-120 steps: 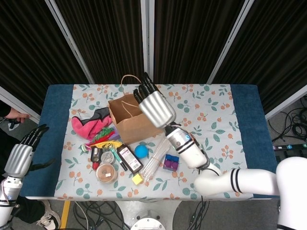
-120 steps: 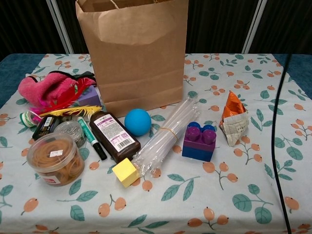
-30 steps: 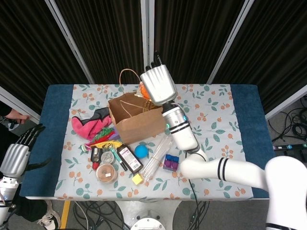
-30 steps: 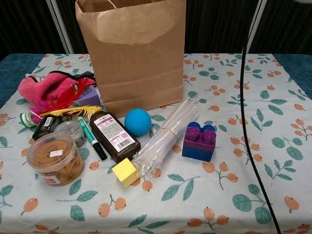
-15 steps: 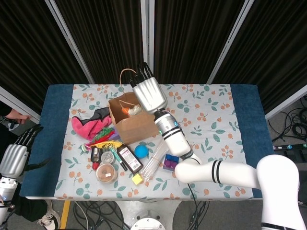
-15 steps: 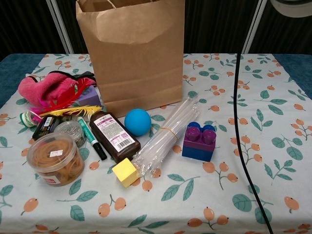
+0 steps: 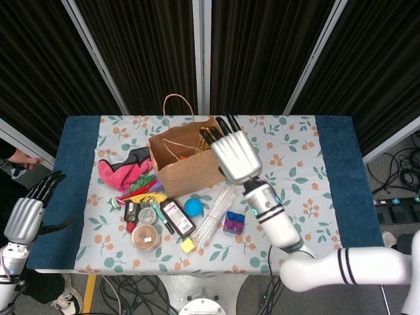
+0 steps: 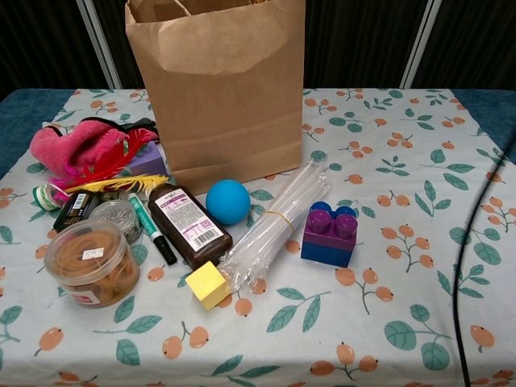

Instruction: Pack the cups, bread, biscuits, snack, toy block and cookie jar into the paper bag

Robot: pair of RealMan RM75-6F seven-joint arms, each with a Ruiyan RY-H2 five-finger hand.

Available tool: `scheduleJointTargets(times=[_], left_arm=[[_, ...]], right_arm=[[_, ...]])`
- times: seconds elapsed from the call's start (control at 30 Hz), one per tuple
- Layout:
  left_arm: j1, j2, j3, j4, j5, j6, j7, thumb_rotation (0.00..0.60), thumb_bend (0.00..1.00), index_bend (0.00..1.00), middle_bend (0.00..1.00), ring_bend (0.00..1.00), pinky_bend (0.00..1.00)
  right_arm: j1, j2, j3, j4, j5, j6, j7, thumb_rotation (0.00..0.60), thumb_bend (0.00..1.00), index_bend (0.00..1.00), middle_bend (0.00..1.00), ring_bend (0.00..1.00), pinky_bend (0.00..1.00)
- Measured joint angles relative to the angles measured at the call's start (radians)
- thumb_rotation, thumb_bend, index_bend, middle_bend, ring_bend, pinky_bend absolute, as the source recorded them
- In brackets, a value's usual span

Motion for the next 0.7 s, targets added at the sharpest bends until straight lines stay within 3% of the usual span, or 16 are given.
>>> scheduleJointTargets(times=[0.13, 0.2, 0.27, 0.57, 0.7], left_arm=[[0.002, 0.003, 0.001, -0.008, 0.001, 0.004, 0.008, 0.6, 0.19, 0.14, 0.18, 0.13, 0.21], [0.005, 0.005, 0.0, -0.012, 0.0, 0.008, 0.01, 0.6, 0.19, 0.14, 0.18, 0.13, 0.21], [0.008, 0.007, 0.001, -0.014, 0.0, 0.012, 0.01, 0.6, 0.19, 0.14, 0.18, 0.13, 0.21], [0.012, 0.021, 0.006, 0.0, 0.003, 0.013, -0.004, 0.6, 0.19, 0.14, 0.18, 0.13, 0.21], [0.014, 0.018, 0.012, 0.01, 0.006, 0.011, -0.011, 0.6, 0.19, 0.14, 0.18, 0.13, 0.21]], right_arm=[[-0.128, 0.042, -0.143, -0.123, -0.034, 0.025, 0.058, 0.6, 0.0, 0.22, 0.32, 0.15, 0.04], [-0.191, 0.033, -0.214, -0.133, -0.059, 0.034, 0.104, 0.6, 0.0, 0.22, 0.33, 0.16, 0.05], [-0.232, -0.002, -0.251, -0.116, -0.074, 0.042, 0.157, 0.6, 0.0, 0.22, 0.32, 0.16, 0.05], [-0.392, -0.275, -0.31, 0.108, -0.153, 0.067, 0.405, 0.6, 0.0, 0.2, 0.23, 0.11, 0.0], [-0.448, -0.372, -0.32, 0.196, -0.194, 0.084, 0.449, 0.6, 0.0, 0.19, 0.18, 0.05, 0.0]])
